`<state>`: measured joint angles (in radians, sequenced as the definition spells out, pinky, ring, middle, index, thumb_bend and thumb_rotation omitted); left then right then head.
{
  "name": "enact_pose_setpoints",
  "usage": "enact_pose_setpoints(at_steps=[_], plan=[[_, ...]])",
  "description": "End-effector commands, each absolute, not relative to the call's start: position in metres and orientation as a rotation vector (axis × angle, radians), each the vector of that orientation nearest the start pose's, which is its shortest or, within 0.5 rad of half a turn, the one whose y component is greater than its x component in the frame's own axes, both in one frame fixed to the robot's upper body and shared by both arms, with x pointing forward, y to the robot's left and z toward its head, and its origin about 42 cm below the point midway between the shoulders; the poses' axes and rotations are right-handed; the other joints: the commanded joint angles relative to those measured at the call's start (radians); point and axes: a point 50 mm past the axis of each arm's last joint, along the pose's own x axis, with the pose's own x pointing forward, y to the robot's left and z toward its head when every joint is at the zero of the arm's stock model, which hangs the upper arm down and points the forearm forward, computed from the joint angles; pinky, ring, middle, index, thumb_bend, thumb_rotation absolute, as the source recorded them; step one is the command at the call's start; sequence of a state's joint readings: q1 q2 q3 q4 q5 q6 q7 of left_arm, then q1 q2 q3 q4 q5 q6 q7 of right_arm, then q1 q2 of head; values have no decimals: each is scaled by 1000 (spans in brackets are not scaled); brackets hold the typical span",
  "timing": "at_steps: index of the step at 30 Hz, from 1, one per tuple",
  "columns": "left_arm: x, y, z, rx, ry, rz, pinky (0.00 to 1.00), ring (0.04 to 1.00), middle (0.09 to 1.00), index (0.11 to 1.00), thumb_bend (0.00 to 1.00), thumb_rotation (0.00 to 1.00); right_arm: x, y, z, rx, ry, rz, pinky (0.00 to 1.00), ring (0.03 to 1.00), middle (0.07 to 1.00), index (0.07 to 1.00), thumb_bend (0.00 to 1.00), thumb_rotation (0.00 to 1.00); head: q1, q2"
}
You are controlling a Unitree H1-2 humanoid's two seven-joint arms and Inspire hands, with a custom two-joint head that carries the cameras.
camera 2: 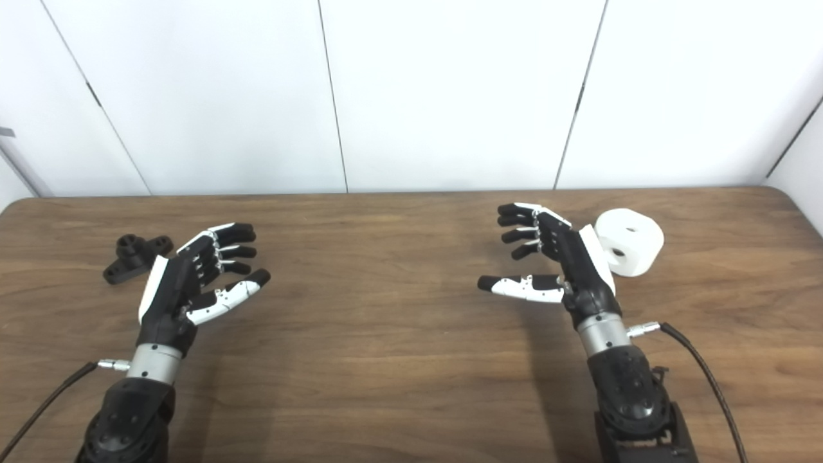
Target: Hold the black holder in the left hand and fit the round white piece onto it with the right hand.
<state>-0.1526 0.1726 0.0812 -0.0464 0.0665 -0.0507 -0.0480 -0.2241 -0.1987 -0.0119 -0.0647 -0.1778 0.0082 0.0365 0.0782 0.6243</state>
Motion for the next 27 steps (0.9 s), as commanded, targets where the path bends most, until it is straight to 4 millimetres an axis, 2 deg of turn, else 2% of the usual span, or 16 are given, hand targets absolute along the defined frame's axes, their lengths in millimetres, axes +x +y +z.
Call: enact_pose_setpoints(at_steps=[1,2,5,7,9,15,27], plan=[[333,272,181,250,-321,2,611,696,747,718,711,103,354,-258,210,-384,-378,40,530,650,713,715,697,24,31,-6],[333,271,180,250,-321,2,606,694,747,718,711,100,354,-259,210,-382,-376,40,530,651,713,715,697,26,42,-8],[334,264,177,234,-318,-2,594,692,748,719,705,80,354,-265,207,-376,-372,46,533,657,720,720,689,22,158,-36],[334,256,172,224,-315,-8,579,697,751,716,702,73,352,-272,204,-363,-370,52,543,663,723,728,670,8,250,-74],[336,249,168,225,-310,-13,568,700,753,713,703,80,350,-276,199,-337,-347,48,553,662,722,730,656,1,299,-105],[338,242,160,266,-316,-34,572,683,763,729,682,112,344,-270,195,-327,-317,36,561,675,745,749,604,0,335,-148],[337,244,163,276,-324,-16,568,682,753,723,694,96,342,-267,201,-344,-326,43,562,693,755,749,575,0,336,-148]])
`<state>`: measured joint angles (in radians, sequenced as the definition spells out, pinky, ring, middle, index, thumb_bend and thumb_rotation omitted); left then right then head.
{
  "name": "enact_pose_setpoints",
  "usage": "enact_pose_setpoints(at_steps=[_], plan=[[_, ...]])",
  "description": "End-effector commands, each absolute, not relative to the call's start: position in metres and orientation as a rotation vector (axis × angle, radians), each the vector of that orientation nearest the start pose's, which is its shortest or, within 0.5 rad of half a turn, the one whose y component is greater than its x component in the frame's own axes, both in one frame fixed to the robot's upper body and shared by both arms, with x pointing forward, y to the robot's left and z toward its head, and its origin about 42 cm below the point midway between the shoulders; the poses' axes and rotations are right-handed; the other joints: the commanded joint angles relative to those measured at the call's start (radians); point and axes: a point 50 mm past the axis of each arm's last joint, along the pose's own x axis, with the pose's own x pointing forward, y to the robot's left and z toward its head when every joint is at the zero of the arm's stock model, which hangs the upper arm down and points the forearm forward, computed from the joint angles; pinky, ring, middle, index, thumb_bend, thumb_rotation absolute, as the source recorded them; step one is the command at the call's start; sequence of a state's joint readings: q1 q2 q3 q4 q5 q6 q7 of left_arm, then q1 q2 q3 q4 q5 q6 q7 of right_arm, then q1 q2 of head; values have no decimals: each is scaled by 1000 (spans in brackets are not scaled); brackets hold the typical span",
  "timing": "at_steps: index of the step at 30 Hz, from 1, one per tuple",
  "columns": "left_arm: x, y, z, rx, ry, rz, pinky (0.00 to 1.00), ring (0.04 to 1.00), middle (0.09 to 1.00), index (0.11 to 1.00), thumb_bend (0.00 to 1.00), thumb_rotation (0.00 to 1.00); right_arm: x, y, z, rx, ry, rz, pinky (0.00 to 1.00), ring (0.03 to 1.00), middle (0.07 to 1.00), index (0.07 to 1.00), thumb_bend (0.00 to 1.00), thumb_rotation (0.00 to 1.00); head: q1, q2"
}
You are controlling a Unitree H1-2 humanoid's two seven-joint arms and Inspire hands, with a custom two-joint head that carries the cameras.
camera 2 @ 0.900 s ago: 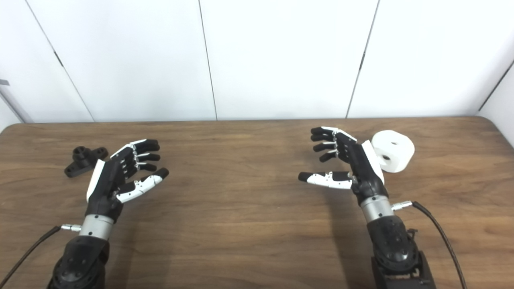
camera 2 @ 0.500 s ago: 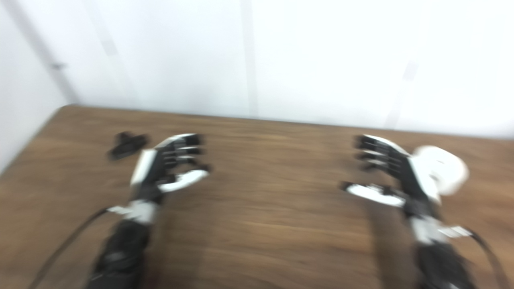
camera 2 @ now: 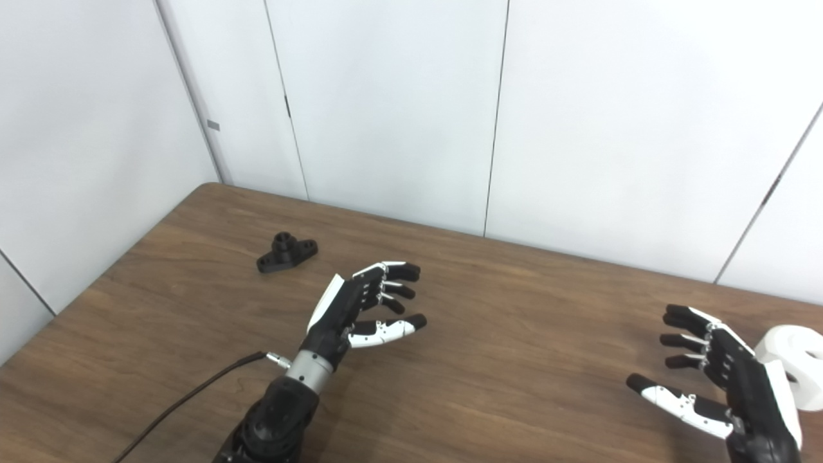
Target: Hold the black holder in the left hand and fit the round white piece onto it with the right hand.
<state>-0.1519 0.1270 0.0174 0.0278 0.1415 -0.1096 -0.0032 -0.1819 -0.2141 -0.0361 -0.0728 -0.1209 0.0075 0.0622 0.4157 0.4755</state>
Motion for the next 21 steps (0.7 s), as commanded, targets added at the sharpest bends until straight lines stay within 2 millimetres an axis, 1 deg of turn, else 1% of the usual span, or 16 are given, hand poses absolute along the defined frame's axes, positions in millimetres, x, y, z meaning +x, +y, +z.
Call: enact_pose_setpoints(at_steps=[1,7,9,11,15,18,21], plan=[[336,244,163,281,-326,-16,568,682,754,724,692,95,341,-268,202,-343,-325,43,564,694,754,747,574,0,-2,1],[336,250,171,283,-344,-16,582,684,748,720,682,96,339,-270,204,-360,-319,30,565,689,751,741,583,0,4,4],[336,255,176,285,-352,-18,574,673,734,712,685,58,339,-271,203,-379,-315,12,547,661,732,730,613,0,4,4],[335,260,182,289,-357,-24,562,657,727,710,688,17,338,-272,203,-394,-314,7,537,646,726,727,619,0,6,7],[336,283,202,405,-384,-40,543,635,713,710,671,0,338,-272,205,-401,-307,2,533,641,728,728,619,0,10,8],[337,296,213,473,-387,-40,555,665,719,693,680,0,338,-273,206,-406,-305,1,546,646,727,732,618,0,11,8],[339,306,223,522,-394,-26,553,672,713,685,693,0,339,-274,207,-408,-310,1,547,644,728,733,619,0,12,9]])
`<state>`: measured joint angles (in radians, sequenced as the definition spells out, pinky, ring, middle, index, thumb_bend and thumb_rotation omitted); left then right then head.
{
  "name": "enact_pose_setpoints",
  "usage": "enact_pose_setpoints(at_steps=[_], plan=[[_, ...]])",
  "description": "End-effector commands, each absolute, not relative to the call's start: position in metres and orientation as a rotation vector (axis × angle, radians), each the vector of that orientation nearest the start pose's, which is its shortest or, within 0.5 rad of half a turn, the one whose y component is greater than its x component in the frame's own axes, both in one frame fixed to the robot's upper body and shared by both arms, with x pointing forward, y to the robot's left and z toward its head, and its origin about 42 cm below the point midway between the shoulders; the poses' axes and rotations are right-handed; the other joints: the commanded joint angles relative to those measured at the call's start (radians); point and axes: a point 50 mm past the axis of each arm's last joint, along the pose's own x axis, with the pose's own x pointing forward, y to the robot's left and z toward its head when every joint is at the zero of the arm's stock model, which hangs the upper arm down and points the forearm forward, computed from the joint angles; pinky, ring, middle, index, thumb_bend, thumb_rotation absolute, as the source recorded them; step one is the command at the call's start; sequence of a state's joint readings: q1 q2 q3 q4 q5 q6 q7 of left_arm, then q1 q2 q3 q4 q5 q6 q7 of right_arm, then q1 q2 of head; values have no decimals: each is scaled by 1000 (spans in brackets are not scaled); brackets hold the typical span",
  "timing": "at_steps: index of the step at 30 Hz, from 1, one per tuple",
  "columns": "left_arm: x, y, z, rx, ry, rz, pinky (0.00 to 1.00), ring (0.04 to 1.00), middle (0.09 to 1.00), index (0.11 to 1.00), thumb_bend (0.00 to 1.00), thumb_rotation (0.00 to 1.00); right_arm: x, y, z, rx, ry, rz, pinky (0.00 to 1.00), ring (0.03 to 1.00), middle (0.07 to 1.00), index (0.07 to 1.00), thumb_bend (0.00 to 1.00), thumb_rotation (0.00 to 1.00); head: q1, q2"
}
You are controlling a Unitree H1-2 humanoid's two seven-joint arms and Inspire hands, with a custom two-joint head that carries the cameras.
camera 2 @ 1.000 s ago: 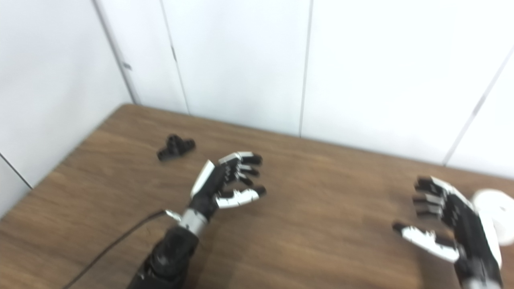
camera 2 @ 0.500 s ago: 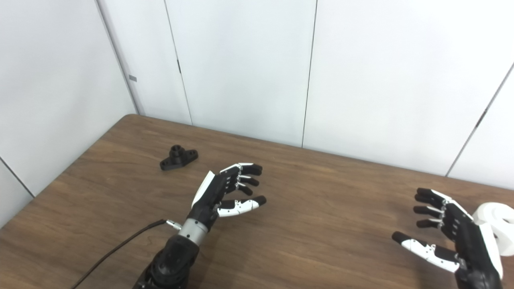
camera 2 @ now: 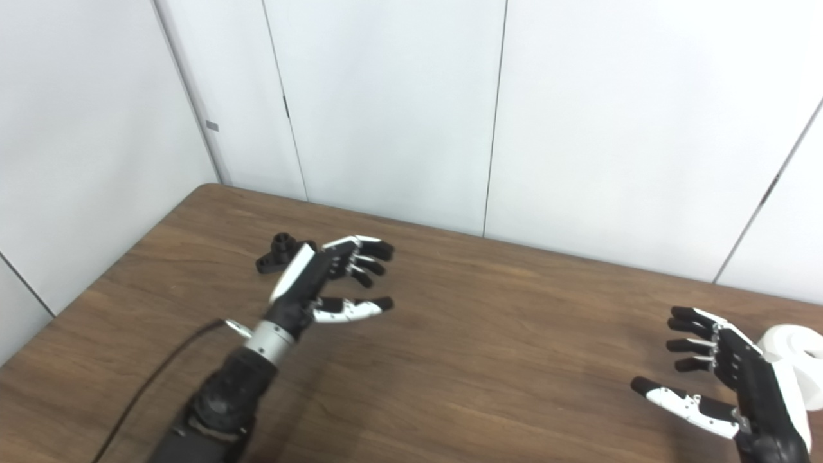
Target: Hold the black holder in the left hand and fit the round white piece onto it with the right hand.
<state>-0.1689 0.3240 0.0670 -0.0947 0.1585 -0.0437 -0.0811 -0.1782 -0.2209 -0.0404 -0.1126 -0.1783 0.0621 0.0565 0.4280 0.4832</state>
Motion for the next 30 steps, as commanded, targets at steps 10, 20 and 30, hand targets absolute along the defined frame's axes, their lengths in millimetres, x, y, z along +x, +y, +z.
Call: enact_pose_setpoints(at_steps=[10,20,30], plan=[[342,335,253,643,-393,133,626,738,746,695,725,0,343,-276,210,-417,-316,5,534,639,728,736,615,0,4,3],[344,379,275,865,-410,300,755,830,822,717,700,75,342,-279,212,-434,-311,-6,538,643,734,735,622,0,6,4],[345,410,285,1093,-340,379,730,865,881,756,773,136,342,-280,211,-430,-317,-3,527,634,727,734,614,0,10,6]])
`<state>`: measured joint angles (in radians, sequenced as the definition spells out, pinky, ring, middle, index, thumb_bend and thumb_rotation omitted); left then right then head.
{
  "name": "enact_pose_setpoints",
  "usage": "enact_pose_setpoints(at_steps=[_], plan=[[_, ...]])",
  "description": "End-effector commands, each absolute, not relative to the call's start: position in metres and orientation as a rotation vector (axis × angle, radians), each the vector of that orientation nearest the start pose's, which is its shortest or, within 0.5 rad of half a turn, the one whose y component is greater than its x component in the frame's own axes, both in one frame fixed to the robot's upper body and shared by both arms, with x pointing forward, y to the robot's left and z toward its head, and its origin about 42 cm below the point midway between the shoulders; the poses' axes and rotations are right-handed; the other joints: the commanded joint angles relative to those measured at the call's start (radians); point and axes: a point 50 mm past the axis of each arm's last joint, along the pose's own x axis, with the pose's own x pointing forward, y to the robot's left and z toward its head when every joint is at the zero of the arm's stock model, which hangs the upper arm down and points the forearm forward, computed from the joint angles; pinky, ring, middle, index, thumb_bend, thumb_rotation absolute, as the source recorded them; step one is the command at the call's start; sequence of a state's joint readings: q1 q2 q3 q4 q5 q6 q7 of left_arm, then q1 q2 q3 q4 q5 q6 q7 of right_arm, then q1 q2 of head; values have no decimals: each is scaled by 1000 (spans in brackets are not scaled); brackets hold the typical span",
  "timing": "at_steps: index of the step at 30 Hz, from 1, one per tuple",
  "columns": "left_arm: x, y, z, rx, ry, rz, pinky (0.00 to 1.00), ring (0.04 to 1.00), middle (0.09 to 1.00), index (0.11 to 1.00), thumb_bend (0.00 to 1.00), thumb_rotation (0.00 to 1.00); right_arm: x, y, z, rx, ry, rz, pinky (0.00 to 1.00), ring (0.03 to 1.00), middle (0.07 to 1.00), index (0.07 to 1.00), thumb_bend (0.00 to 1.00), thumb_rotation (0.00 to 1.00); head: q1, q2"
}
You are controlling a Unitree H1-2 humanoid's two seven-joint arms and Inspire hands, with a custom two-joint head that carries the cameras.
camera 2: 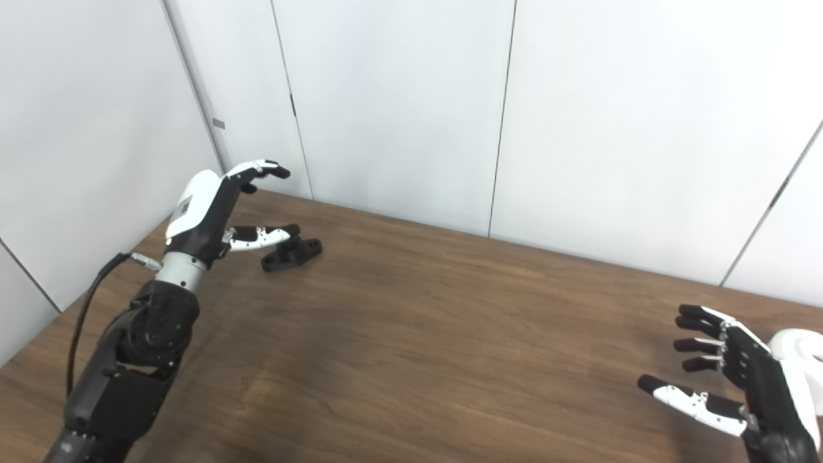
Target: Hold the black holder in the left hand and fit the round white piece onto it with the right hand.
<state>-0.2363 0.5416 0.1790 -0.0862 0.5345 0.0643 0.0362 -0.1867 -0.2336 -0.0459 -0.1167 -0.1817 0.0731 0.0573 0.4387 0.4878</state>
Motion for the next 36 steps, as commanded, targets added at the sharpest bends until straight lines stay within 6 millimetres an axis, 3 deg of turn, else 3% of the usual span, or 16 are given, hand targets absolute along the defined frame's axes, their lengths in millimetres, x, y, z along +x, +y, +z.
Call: enact_pose_setpoints(at_steps=[1,4,8,12,17,36], plan=[[346,413,285,1110,-327,392,742,880,887,757,790,134,342,-280,211,-431,-315,-5,528,638,733,734,614,0,-1,1],[346,419,286,1155,-283,416,787,915,902,767,810,147,341,-280,212,-429,-308,-8,533,647,740,736,611,0,-1,3],[348,424,285,1185,-183,418,975,990,965,820,878,232,340,-280,213,-427,-305,-8,534,651,743,738,608,0,-1,3],[352,429,281,1200,-48,393,999,1000,999,880,986,325,339,-282,213,-424,-307,-9,538,653,743,736,618,0,-5,6],[356,432,273,1219,51,385,1000,1000,1000,901,1000,445,338,-284,214,-421,-302,-12,534,651,745,733,628,0,-7,10],[377,435,222,1231,220,365,1000,1000,1000,877,1000,398,332,-290,216,-431,-305,-18,498,617,720,711,648,0,-22,26]])
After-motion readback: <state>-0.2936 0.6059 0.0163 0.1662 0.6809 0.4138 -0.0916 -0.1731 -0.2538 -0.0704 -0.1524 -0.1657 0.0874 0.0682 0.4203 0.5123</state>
